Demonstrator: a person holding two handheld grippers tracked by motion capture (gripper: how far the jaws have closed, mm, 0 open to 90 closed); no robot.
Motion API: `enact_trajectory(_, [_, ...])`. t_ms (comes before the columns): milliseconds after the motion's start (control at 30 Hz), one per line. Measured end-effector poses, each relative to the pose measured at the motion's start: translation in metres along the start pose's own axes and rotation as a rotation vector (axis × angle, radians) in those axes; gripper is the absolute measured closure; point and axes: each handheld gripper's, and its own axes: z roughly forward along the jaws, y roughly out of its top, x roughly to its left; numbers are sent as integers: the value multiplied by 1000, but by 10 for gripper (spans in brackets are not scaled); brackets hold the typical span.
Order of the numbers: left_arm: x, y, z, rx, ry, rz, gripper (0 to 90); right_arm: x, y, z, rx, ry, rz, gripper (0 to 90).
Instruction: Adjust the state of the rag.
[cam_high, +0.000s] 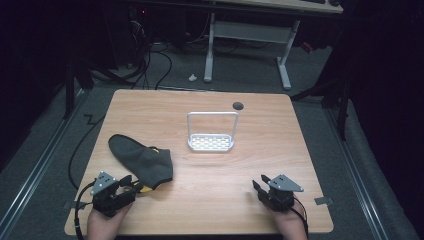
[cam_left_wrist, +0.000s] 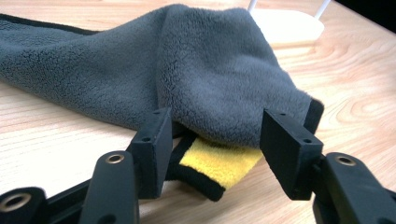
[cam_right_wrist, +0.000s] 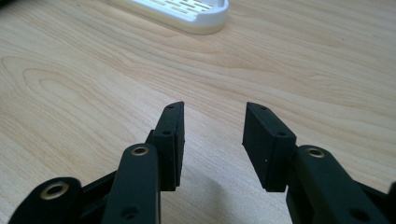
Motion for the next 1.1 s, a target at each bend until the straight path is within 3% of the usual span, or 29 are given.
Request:
enact_trajectory(267, [4, -1, -2, -4, -3, -6, 421, -3, 0, -5, -18, 3, 33, 547])
enact_trajectory(667, [4, 1, -7, -23, -1, -4, 402, 1, -1, 0, -13, 10, 15, 524])
enact_trajectory(833, [-9, 4, -10, -42, -17, 49, 382, -1, -2, 0, -12, 13, 30, 523])
enact_trajectory(1100, [-46, 12, -7, -56, -58, 171, 322, 1, -2, 2, -1, 22, 26, 519])
